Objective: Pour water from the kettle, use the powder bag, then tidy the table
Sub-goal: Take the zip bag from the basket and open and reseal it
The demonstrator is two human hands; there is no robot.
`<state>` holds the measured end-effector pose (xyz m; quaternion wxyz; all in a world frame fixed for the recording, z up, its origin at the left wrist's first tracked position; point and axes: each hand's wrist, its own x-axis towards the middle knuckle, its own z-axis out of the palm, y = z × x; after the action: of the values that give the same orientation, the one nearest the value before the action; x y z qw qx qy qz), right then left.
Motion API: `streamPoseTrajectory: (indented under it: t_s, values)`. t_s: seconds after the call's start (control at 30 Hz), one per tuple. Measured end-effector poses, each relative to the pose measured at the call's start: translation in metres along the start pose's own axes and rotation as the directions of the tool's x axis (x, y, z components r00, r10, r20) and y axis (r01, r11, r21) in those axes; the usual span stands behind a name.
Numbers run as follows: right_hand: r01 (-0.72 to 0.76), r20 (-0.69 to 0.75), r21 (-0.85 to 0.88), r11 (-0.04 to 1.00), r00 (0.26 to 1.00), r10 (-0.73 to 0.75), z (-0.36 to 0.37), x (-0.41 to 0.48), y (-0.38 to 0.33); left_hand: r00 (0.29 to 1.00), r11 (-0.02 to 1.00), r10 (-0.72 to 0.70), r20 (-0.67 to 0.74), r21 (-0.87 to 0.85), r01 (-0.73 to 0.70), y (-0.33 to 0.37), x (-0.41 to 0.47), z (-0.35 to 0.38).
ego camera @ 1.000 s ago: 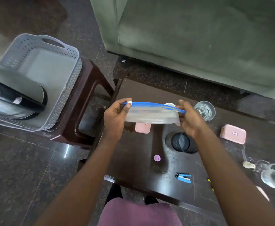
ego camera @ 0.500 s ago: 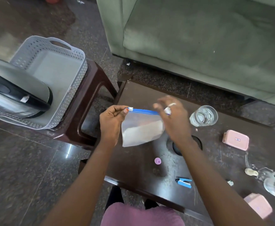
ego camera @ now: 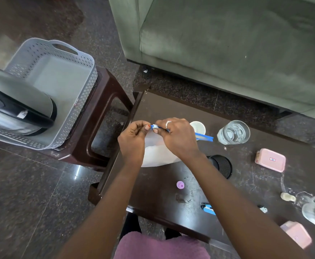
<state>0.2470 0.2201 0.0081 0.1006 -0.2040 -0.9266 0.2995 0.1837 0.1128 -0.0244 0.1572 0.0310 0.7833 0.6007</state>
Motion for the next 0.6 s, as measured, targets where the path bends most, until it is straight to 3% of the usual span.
streamPoseTrajectory:
  t_s: [0.27,0.43,0.6]
  values:
    - [-0.223,0.081,-0.099,0.97,0.97,0.231,-0.029,-0.017,0.055,0.984,0.998,-0.046,-0.17,-0.041,0.04,-0.007,0.016,-0.006]
    - [-0.348,0.024,-0.051,0.936,0.937,0.349,-0.045,-0.037,0.079,0.991,0.999,0.037,-0.132,0.034,-0.032,0.001,0.018,-0.001]
    - [-0.396,0.059,-0.118,0.911,0.913,0.404,-0.041,-0.029,0.079,0.987,0.992,0.121,-0.102,0.043,-0.118,0.013,0.016,0.006]
